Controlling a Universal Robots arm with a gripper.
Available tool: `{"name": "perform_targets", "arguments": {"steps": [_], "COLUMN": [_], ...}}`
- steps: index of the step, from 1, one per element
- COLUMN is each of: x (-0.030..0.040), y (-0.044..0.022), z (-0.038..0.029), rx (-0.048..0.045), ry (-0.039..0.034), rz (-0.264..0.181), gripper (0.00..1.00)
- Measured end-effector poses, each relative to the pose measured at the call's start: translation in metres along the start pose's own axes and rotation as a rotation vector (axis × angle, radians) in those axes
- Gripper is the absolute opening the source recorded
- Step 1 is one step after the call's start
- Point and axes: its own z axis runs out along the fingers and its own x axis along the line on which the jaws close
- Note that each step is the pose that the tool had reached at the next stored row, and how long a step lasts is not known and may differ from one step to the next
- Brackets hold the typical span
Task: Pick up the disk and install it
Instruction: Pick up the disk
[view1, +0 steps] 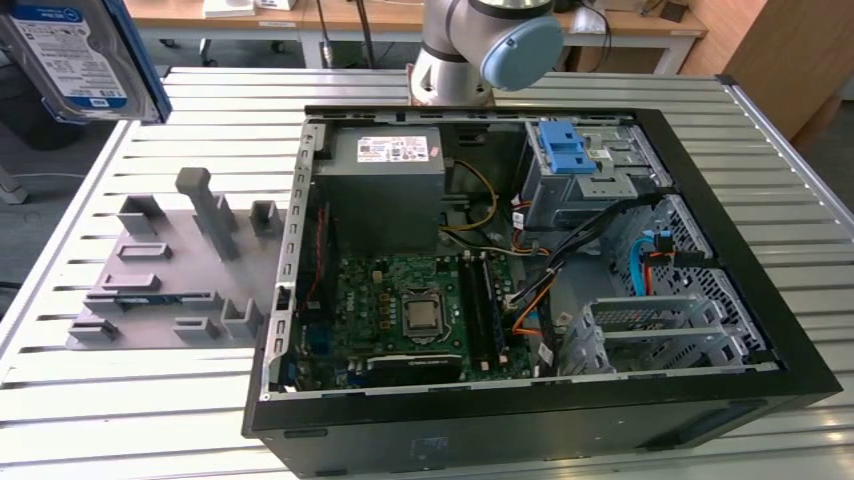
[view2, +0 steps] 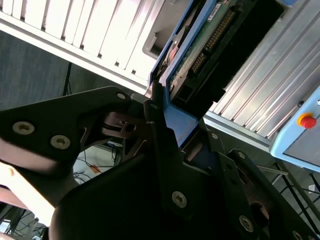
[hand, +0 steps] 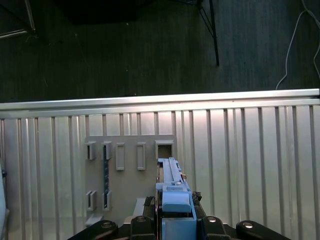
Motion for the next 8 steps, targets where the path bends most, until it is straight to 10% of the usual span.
{"name": "perform_targets", "arguments": {"steps": [8], "x": [0.0], "y": [0.0], "z": [-0.0049], "rx": [-0.0001], "ry": [0.0001], "rz": [0.0], "gripper": [0.36]}}
